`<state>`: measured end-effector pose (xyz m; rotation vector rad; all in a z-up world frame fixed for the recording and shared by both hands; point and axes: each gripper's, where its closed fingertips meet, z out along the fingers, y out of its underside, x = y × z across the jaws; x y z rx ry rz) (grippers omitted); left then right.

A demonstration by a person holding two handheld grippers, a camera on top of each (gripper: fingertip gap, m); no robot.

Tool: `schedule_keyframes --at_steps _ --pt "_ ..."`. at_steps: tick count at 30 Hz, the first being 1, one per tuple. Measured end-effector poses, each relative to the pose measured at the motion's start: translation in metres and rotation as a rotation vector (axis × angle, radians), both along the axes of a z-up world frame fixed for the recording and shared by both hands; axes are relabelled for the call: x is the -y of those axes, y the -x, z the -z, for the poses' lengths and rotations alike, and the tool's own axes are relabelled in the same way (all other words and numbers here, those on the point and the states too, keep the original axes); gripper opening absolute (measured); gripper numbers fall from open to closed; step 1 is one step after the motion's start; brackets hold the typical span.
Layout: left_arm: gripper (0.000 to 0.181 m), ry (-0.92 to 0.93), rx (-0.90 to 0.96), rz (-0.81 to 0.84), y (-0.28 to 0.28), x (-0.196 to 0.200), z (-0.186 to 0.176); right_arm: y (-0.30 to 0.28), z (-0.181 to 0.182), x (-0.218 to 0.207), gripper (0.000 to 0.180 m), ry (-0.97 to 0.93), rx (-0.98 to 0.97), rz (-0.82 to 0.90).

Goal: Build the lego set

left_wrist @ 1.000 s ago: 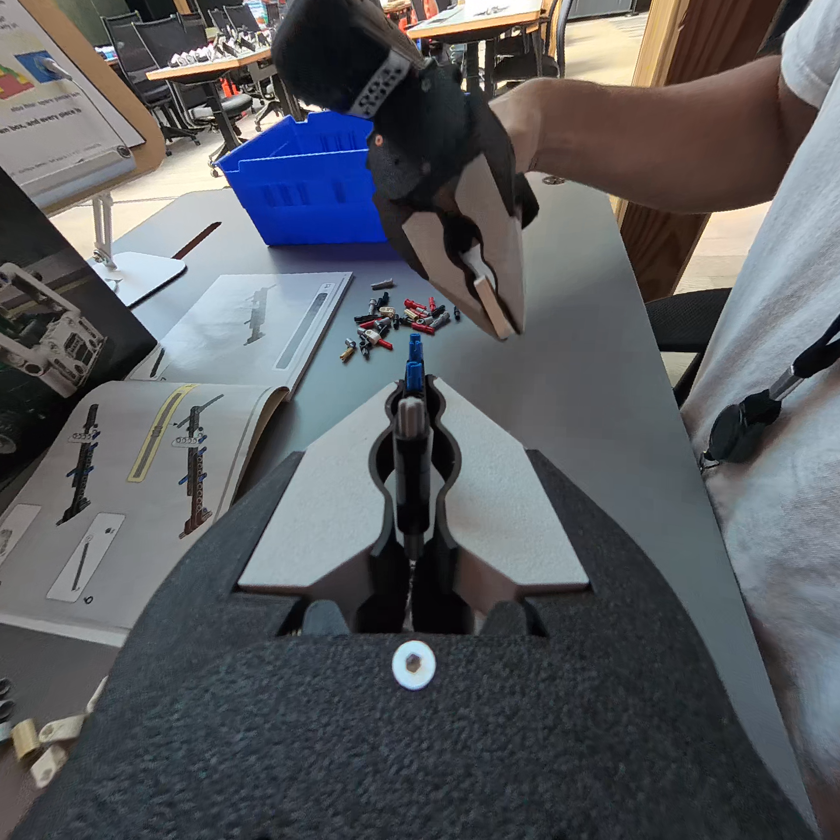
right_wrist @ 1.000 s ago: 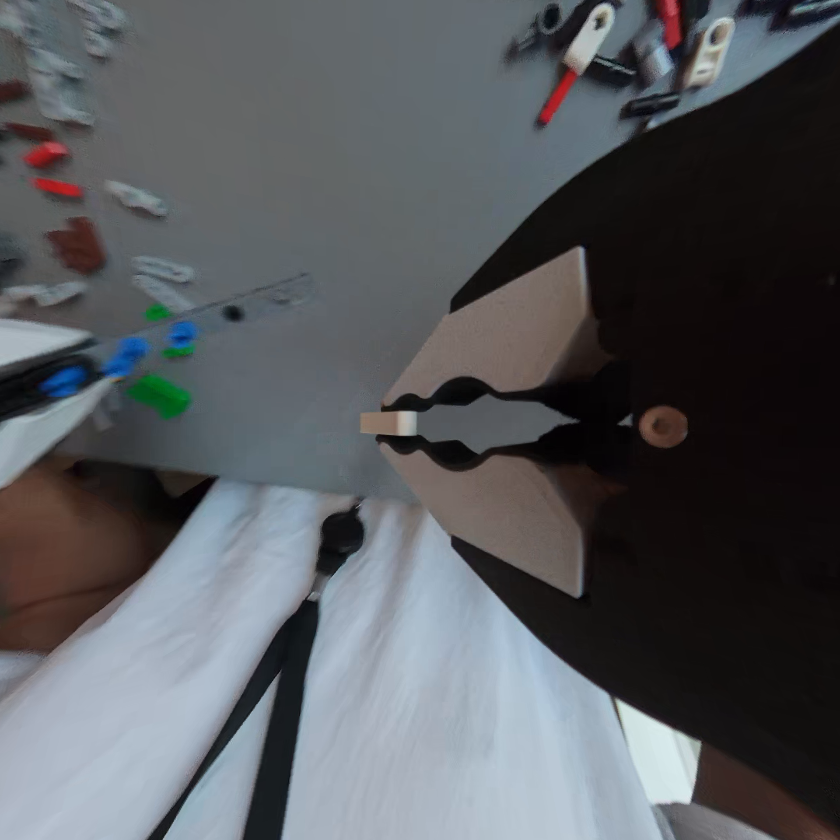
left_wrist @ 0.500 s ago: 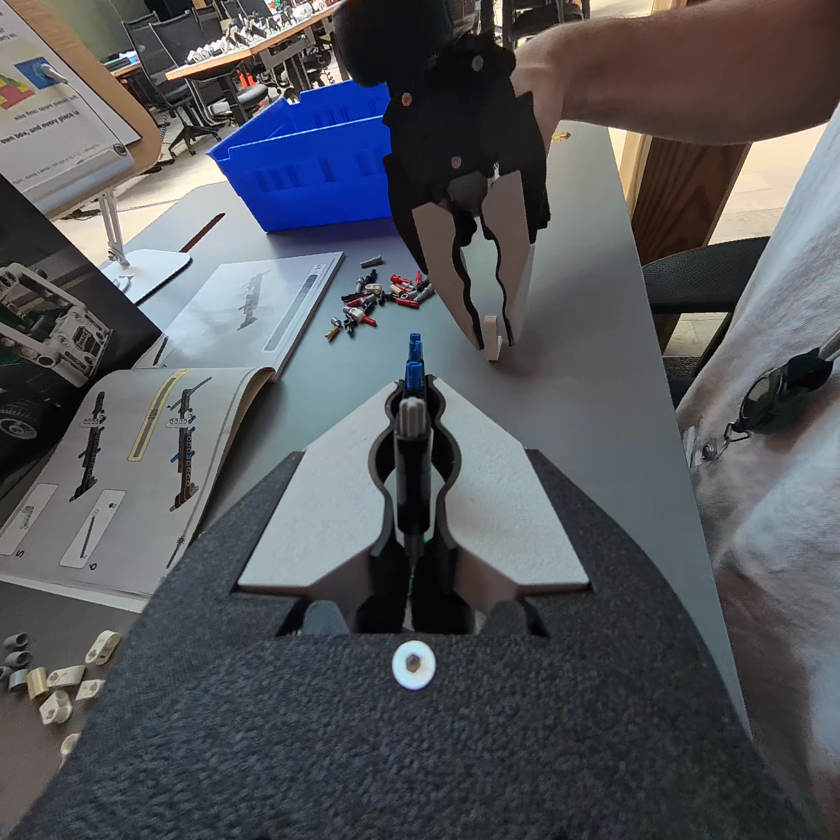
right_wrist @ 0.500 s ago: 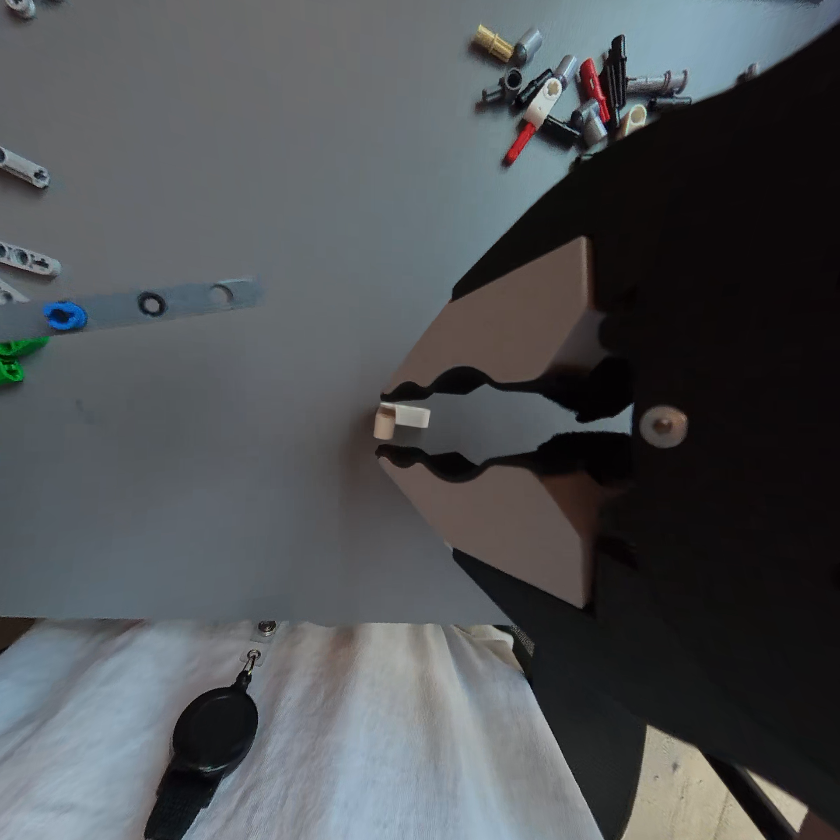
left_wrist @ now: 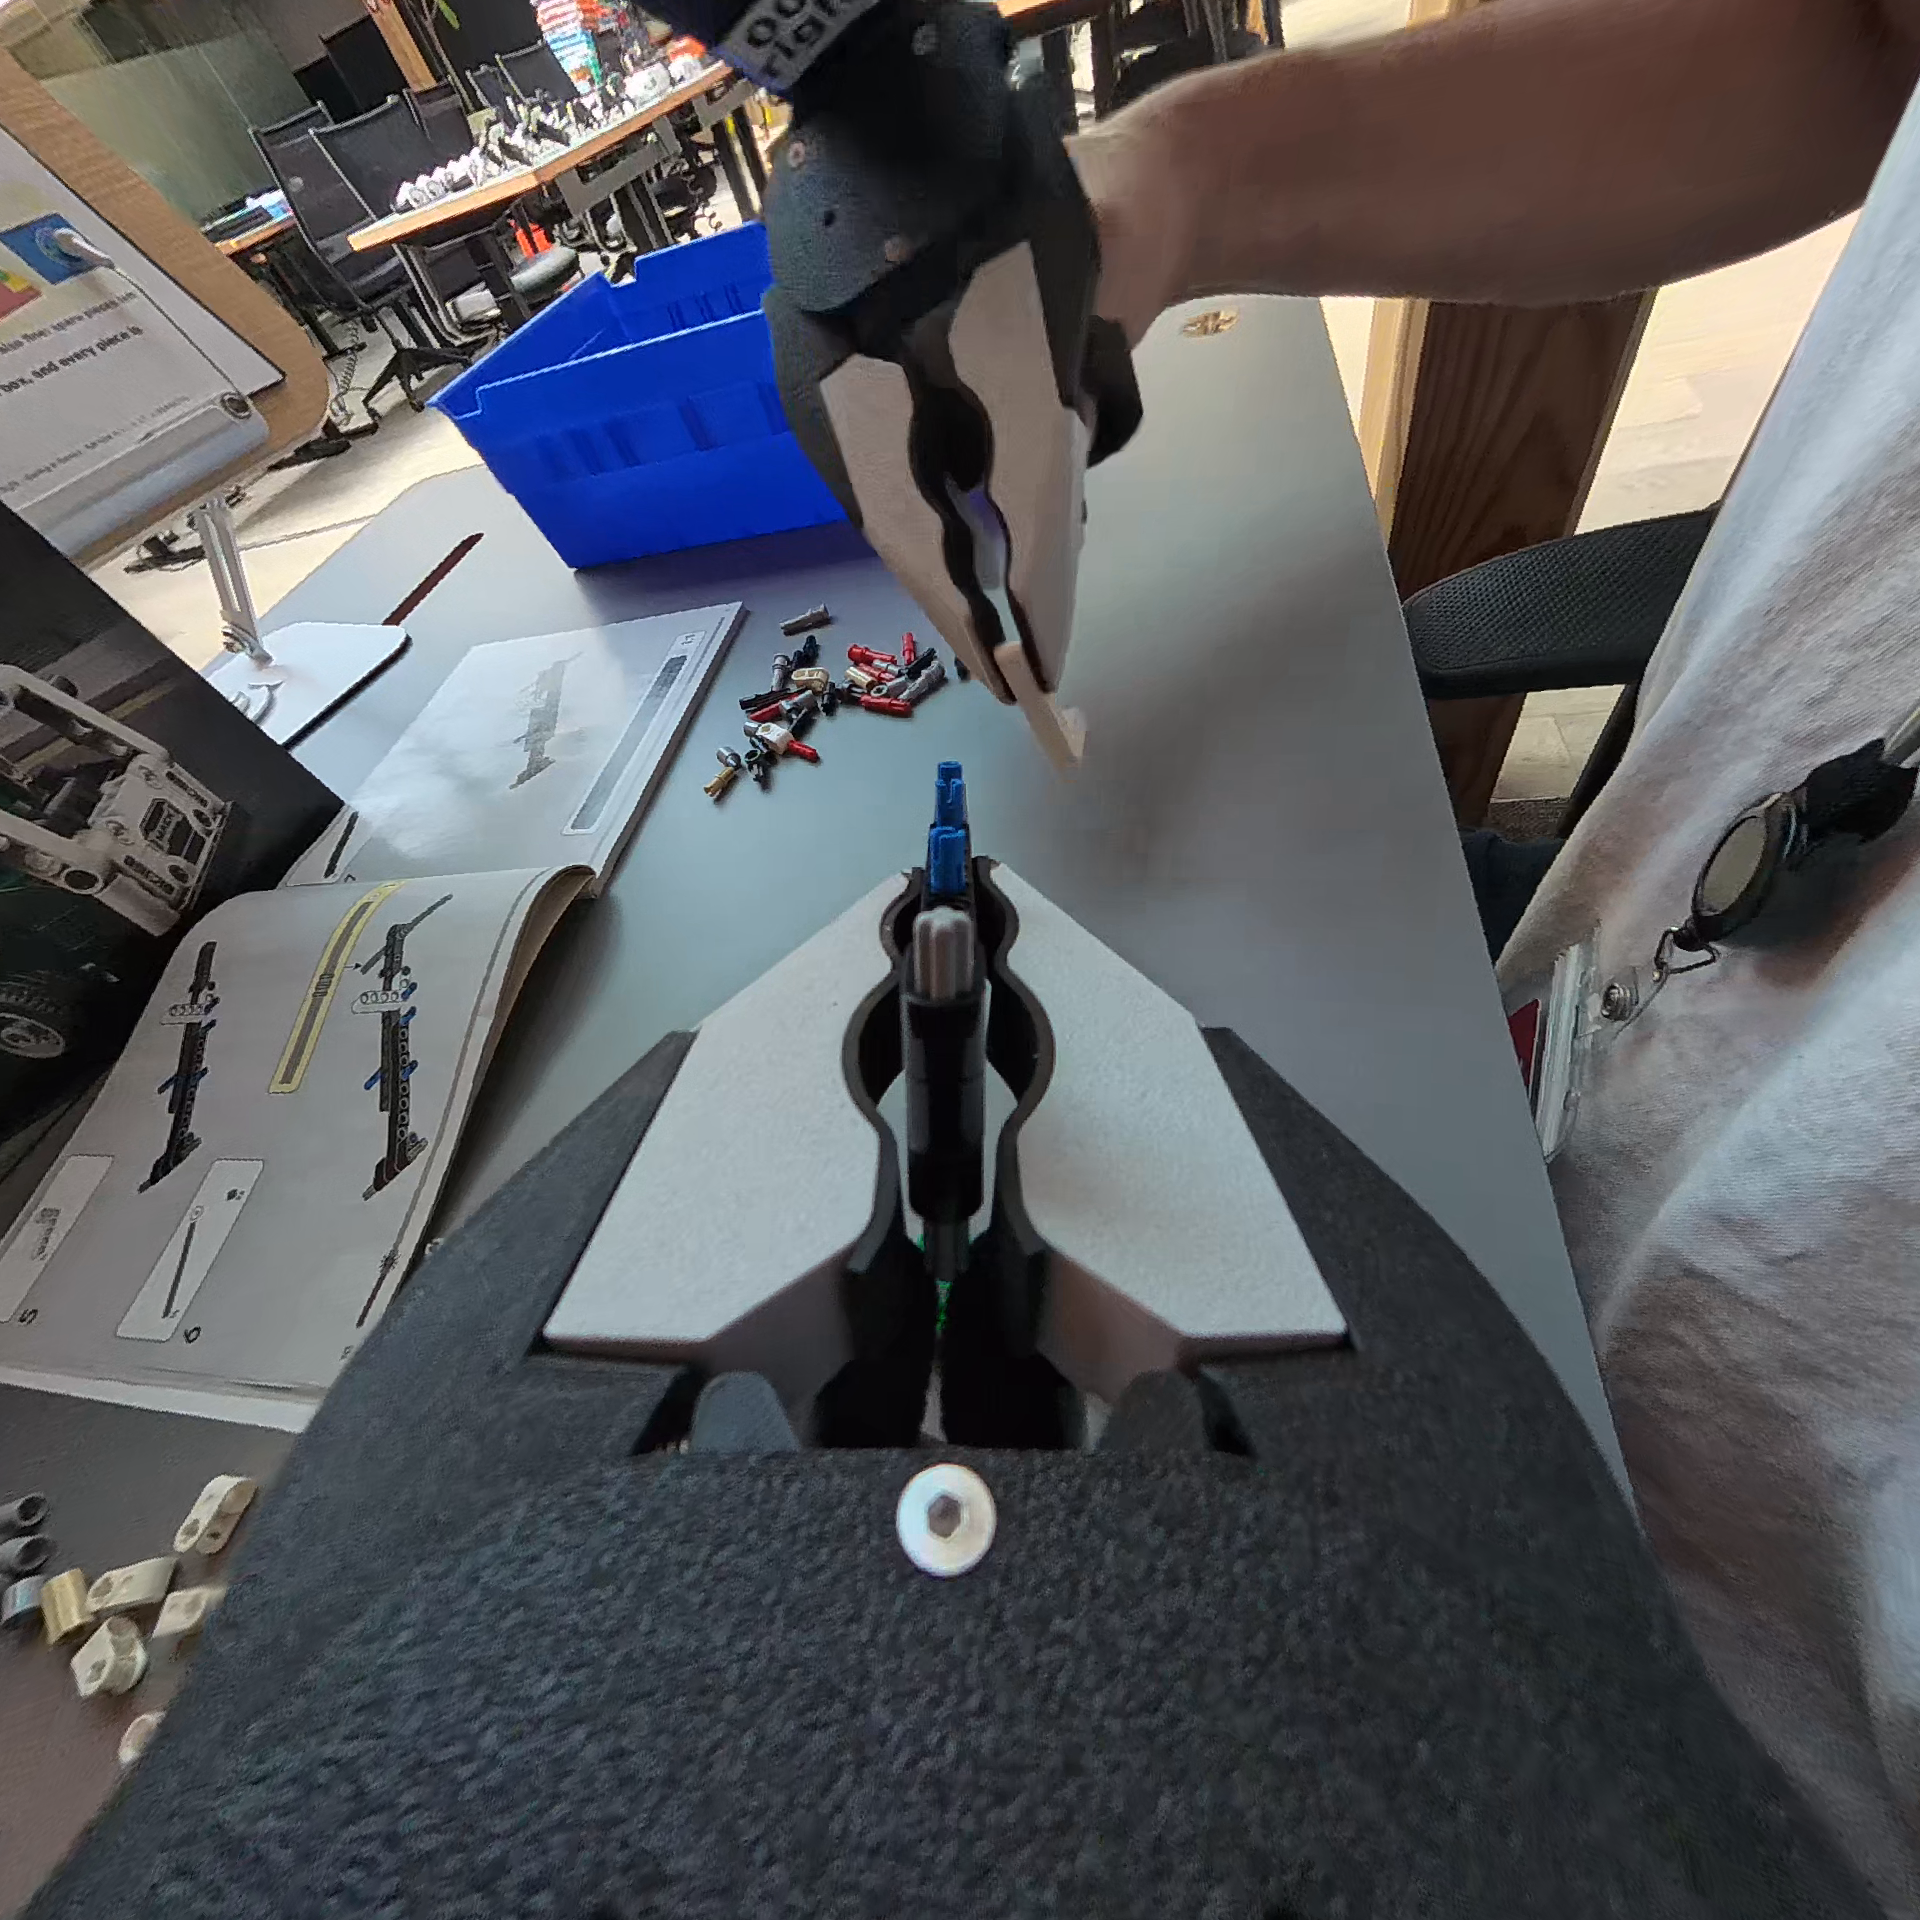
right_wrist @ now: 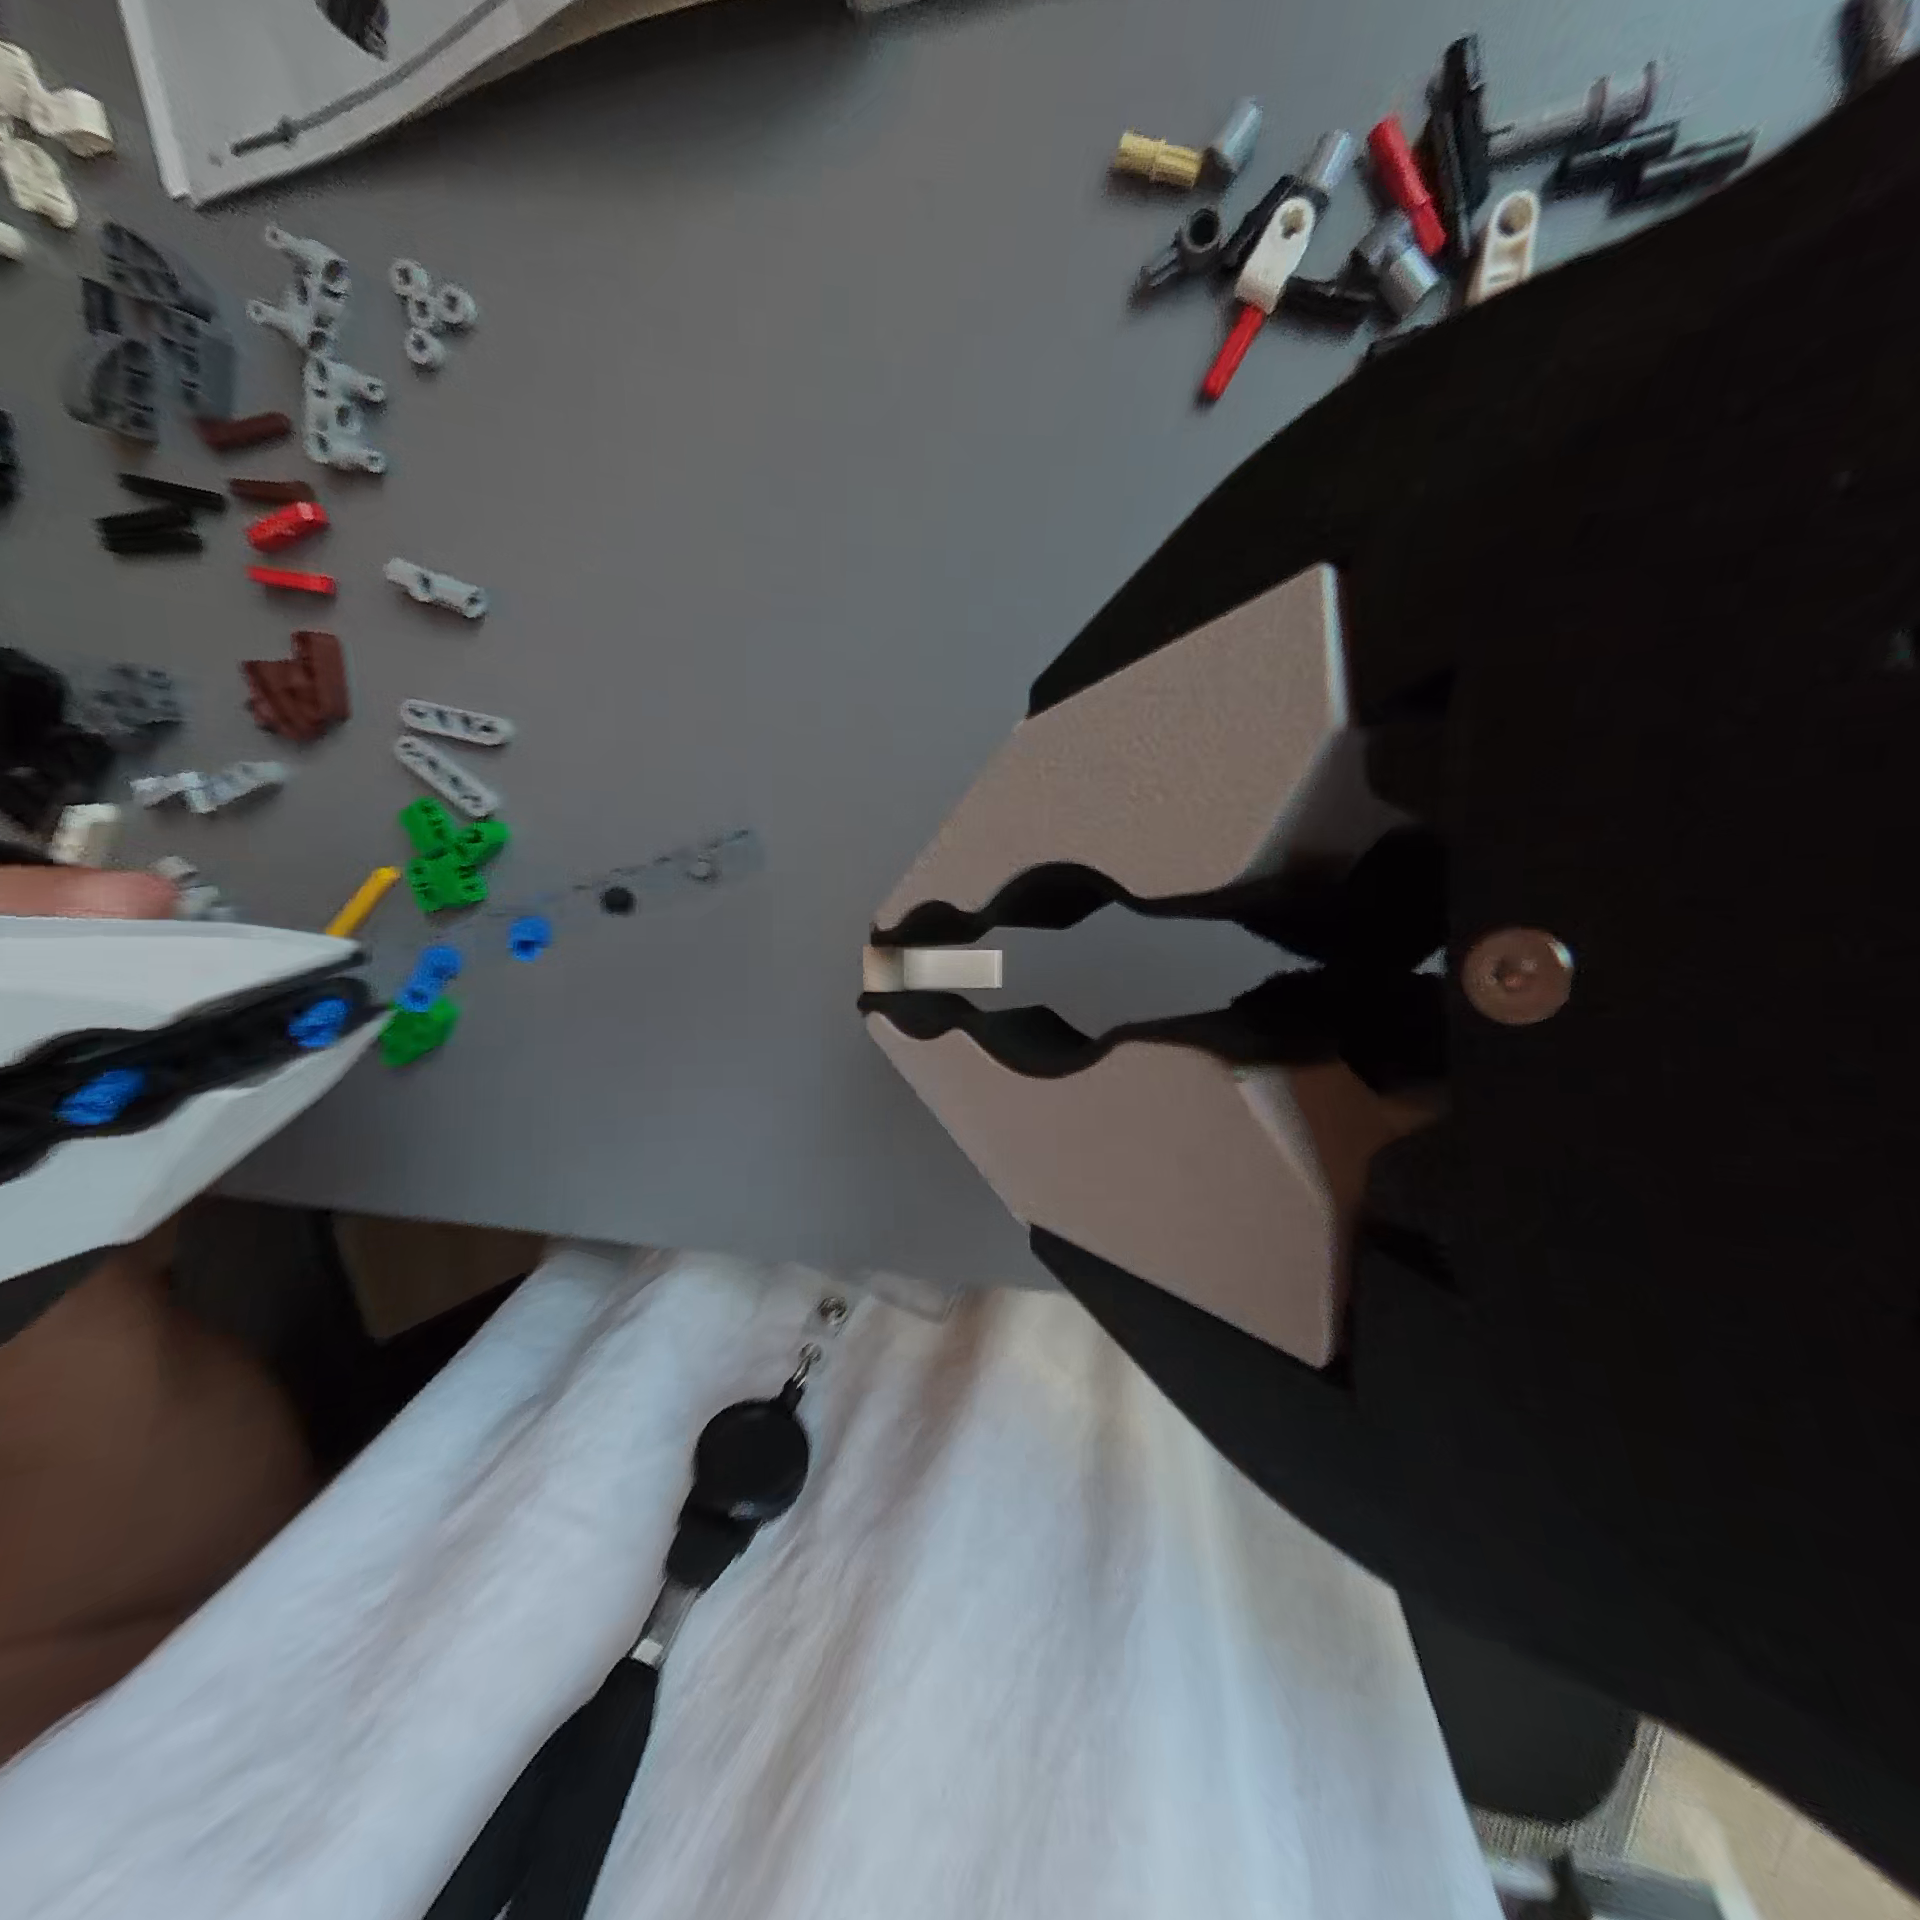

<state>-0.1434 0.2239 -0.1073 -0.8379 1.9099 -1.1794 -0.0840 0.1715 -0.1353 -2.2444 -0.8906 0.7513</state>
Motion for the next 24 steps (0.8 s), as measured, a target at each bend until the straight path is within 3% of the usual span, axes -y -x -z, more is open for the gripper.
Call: schedule_keyframes --at_steps 1,5,10,24 --pt "0.006 0.02 0.008 0.021 0.0 0.002 -0.002 0.002 -0.015 -0.004 0.006 0.018 -0.1 0.015" --pt "0.006 0.129 0.024 0.129 -0.001 0.013 -0.017 0.016 -0.09 -0.024 0.006 0.133 -0.585 -0.001" --pt "0.006 0.234 0.063 0.236 -0.003 0.026 -0.038 0.038 -0.095 -0.03 0.006 0.324 -0.713 -0.099" --pt "0.006 0.23 0.033 0.309 0.001 0.036 -0.033 0.039 -0.085 -0.023 0.006 0.557 -0.859 -0.184"
